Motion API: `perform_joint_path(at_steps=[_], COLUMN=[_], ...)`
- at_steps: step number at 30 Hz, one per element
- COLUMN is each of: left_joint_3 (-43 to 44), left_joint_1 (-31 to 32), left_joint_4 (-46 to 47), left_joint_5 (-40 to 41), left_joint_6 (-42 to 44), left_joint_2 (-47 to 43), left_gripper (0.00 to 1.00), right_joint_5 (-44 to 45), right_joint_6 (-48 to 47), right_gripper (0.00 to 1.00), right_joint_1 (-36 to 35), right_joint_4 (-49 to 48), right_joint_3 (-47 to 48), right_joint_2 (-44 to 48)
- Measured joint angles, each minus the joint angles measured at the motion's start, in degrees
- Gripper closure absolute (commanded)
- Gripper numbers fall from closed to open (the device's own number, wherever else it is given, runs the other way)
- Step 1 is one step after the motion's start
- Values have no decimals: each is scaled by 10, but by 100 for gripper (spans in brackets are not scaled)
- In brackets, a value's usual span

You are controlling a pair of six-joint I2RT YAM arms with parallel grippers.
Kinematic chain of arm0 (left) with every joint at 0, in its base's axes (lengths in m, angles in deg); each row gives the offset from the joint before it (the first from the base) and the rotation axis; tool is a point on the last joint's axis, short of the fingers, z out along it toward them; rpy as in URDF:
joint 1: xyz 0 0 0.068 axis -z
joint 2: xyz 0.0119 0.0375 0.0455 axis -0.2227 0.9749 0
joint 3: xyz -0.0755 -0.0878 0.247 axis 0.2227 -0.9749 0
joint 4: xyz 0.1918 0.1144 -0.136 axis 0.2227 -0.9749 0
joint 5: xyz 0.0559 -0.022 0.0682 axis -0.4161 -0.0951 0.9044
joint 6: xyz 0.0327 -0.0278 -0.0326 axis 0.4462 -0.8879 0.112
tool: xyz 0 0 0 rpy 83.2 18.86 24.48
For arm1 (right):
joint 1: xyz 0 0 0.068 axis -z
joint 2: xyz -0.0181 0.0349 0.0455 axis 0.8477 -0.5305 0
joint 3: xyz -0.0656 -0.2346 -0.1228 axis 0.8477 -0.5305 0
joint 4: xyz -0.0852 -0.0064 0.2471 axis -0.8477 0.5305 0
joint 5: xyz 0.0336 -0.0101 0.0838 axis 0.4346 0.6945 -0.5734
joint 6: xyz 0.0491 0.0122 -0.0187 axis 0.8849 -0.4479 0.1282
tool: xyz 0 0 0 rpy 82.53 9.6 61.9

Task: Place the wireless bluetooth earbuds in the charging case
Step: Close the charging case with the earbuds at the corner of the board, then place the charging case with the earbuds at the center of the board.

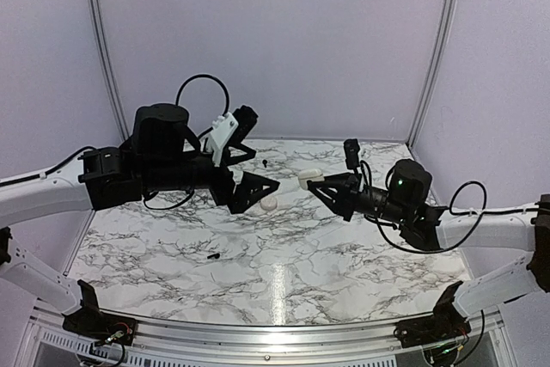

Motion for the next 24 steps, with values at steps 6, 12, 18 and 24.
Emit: perform_joint_path(at_steps=[6,12,18,24], left_joint_3=[-100,-116,-117,-128], left_joint_1=[-58,-89,-109,-113], left_joint_4=[76,85,78,74], left_joint_5=[88,182,222,238], left_joint_6=[-117,-179,-205,-219], left_joint_2=[-56,-69,-69,-69], left_gripper=[1,1,1,1], right_joint_5=[-2,-30,-60,-88], right_joint_6=[1,12,25,30], right_gripper=[98,95,94,94], right_joint_1=[81,138,178,214], right_joint_4=[118,167,195,217], right_joint_3=[23,48,76,126], right_joint_2=[-14,-96,-187,-264])
